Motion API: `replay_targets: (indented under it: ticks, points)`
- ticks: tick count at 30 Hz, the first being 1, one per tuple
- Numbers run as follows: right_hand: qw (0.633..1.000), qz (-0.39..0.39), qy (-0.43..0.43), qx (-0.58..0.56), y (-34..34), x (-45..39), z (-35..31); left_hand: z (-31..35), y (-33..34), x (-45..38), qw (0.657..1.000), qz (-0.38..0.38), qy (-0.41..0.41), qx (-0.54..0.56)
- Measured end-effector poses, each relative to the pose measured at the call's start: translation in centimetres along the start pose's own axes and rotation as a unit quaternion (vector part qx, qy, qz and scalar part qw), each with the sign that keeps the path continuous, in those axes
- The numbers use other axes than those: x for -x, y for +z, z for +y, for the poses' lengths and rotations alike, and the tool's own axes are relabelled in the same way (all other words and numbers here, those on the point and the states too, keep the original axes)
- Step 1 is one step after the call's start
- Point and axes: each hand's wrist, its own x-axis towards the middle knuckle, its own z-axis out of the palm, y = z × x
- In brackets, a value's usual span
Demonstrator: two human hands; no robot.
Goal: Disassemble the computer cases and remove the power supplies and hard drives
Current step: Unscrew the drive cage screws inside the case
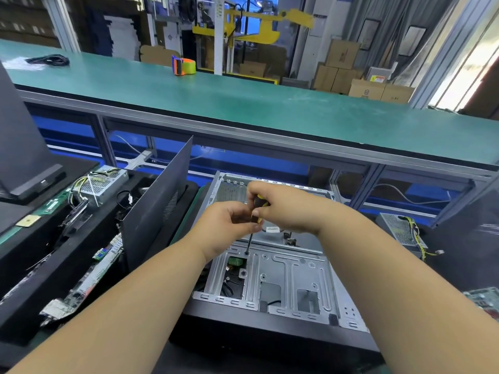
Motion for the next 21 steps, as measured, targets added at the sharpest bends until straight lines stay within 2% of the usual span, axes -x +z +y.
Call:
replay_targets:
  ticks: [4, 8, 11, 13, 17, 21]
  points:
    - [0.999, 0.035, 0.020, -0.027, 0.5, 0.1, 0.3, -0.5, 0.6, -0.2, 1.000, 0.022, 0.015, -0.014]
    - [0.987, 0.154, 0.032, 0.040, 2.1, 0.0, 0.5, -0.8, 1.0, -0.3, 0.999, 0.037, 0.031, -0.021]
    - [0.962, 0.258, 0.060, -0.070, 3.5, 0.0, 0.6, -1.1, 1.0, -0.3, 0.998, 0.047, 0.040, -0.015]
    - [0.938, 0.301, 0.077, -0.153, 4.1, 0.3, 0.6, -1.2, 1.0, -0.3, 0.998, 0.051, 0.041, -0.007]
    - [0.923, 0.331, 0.078, -0.181, 4.4, 0.5, 0.6, -1.1, 1.2, -0.2, 0.997, 0.062, 0.040, -0.006]
    - [0.937, 0.297, 0.059, -0.176, 4.0, 0.8, 0.4, -1.0, 1.5, -0.2, 0.996, 0.080, 0.025, -0.023]
